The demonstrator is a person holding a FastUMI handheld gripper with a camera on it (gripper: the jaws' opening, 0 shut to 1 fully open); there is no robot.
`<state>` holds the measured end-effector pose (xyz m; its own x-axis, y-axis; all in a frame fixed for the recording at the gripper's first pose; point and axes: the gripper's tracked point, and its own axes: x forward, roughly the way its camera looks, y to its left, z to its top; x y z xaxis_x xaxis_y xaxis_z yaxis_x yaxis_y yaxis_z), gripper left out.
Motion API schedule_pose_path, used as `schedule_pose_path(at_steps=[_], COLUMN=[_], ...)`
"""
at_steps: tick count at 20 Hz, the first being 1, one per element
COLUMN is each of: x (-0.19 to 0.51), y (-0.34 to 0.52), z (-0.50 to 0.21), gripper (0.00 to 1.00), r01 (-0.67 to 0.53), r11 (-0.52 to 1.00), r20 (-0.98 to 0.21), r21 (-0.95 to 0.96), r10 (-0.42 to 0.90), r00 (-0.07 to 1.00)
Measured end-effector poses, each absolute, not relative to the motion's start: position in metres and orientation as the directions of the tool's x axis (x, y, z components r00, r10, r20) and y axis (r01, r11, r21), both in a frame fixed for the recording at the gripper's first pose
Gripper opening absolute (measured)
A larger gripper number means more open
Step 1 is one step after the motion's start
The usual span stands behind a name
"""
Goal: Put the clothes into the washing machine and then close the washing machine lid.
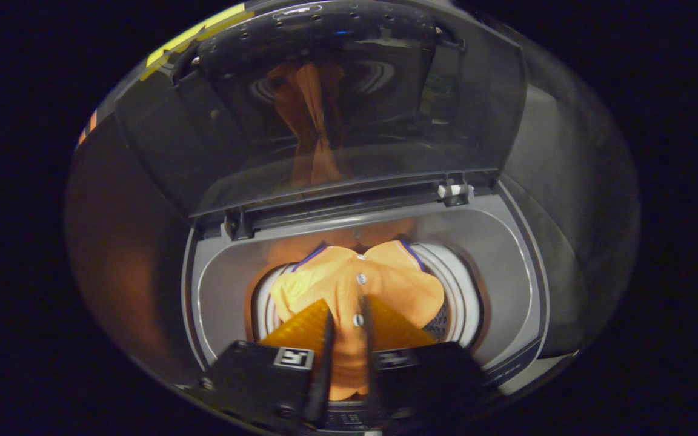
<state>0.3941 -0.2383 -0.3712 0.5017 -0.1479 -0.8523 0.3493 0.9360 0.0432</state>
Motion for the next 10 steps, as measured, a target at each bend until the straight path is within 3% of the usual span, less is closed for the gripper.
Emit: schedule_pose_path(at_steps=[2, 10], x=[0.397, 0.391], y=[-0.237, -0.233], z=[-0.365, -0.335], gripper=[1.0, 1.0], r01=[0.33, 0.287], r11=[0.944, 0.957], r20=[-0.847, -0.805], r21=[0.028, -0.036], r10=[-0.153, -0.198], r00=[0.509, 0.56])
